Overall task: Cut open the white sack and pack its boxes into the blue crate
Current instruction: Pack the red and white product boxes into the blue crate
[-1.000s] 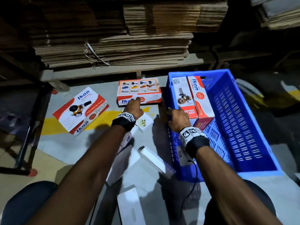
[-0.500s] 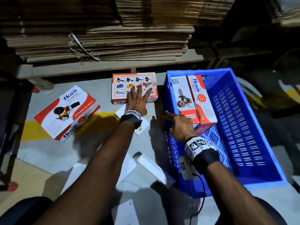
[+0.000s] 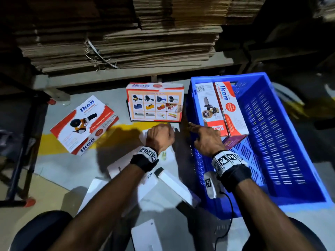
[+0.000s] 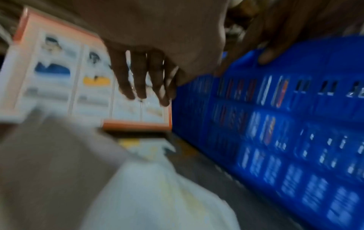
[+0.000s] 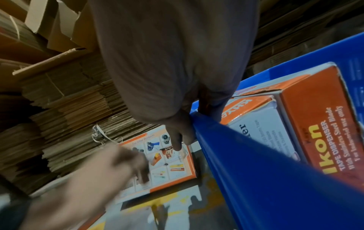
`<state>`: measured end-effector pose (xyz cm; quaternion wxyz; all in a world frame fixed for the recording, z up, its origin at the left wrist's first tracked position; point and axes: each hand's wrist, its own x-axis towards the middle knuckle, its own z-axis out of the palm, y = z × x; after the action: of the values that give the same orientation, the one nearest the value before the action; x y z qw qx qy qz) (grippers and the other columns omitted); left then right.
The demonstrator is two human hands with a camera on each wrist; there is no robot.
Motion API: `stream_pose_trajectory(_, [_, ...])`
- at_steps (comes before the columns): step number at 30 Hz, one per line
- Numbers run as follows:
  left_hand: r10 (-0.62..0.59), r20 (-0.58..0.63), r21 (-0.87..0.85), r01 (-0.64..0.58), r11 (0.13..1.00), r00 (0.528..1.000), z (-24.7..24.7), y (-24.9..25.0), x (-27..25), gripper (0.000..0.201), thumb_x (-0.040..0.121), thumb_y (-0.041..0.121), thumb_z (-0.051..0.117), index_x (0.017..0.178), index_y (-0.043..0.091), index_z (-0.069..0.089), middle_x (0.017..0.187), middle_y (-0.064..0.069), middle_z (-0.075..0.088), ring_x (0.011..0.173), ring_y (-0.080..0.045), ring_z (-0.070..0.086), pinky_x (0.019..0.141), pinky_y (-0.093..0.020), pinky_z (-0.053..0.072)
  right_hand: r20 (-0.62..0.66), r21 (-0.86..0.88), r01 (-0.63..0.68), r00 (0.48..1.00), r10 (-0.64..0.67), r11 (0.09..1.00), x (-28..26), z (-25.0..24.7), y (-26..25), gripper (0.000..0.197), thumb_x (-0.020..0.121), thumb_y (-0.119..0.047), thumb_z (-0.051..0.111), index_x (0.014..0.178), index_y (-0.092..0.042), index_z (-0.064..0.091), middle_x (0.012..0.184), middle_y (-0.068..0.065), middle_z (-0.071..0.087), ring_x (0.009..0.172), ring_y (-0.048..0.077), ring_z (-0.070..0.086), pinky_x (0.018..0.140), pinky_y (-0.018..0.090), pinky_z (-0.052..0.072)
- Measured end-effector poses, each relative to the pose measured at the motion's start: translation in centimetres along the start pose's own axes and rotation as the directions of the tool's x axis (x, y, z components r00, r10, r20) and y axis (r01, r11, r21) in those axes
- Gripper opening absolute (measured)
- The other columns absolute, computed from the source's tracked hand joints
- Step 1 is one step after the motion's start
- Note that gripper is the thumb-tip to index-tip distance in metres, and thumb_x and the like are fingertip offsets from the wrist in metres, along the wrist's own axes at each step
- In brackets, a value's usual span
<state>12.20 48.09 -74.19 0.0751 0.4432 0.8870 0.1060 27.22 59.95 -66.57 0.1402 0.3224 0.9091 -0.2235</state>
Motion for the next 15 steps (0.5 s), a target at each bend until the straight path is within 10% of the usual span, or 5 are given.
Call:
stream_pose_trajectory(3, [0.112, -0.287, -0.048, -0.132, 0.990, 0.951, -3.1, -2.0, 4.0, 0.041, 0.093, 0.025, 0.057, 0.128, 0.005, 0.058, 0.125, -0.026, 0.064, 0.129, -0.045, 0.053, 0.097, -0.052, 0.054, -0.003, 0.011, 0.023, 1.000, -0.023, 1.000, 0.1, -0.1, 0.1, 0.069, 0.083, -0.015, 0.055, 0.147, -0.040, 0.043, 0.147, -0.002, 0.053, 0.127, 0.029, 0.055, 0.114, 0.043, 0.030])
stream_pose_trajectory(6, [0.032, -0.144, 0.054, -0.024, 0.998, 0.989, -5.8, -4.6, 9.2, 0.087, 0.078, 0.048, 0.065, 0.152, 0.012, 0.036, 0.154, -0.024, 0.041, 0.152, -0.045, 0.017, 0.122, -0.060, 0.021, -0.016, -0.001, 0.038, 0.999, -0.038, 0.999, -0.3, -0.4, -0.2, 0.069, 0.083, -0.014, 0.055, 0.146, -0.038, 0.045, 0.149, -0.004, 0.051, 0.129, 0.028, 0.054, 0.115, 0.042, 0.029])
stream_pose_trajectory(10, [-0.090, 0.232, 0.191, 0.045, 0.981, 0.969, -4.2, -7.0, 11.7, 0.081, 0.066, 0.063, 0.074, 0.132, 0.018, 0.059, 0.154, -0.018, 0.037, 0.134, -0.042, 0.045, 0.109, -0.056, 0.041, -0.013, 0.026, 0.047, 0.999, -0.047, 0.999, -0.9, -0.9, -0.1, 0.066, 0.088, -0.014, 0.055, 0.148, -0.036, 0.043, 0.150, -0.004, 0.050, 0.133, 0.027, 0.049, 0.115, 0.039, 0.026])
stream_pose_trajectory(15, [-0.127, 0.202, 0.191, 0.088, 0.978, 0.971, 1.1, -7.3, 9.3, 0.109, 0.076, 0.048, 0.075, 0.160, 0.016, 0.013, 0.166, -0.016, 0.018, 0.151, -0.044, 0.019, 0.116, -0.060, 0.032, -0.036, 0.076, 0.081, 0.996, -0.078, 0.994, -1.1, -1.4, 0.0, 0.064, 0.088, -0.010, 0.054, 0.146, -0.035, 0.047, 0.151, -0.011, 0.048, 0.134, 0.021, 0.050, 0.118, 0.033, 0.023])
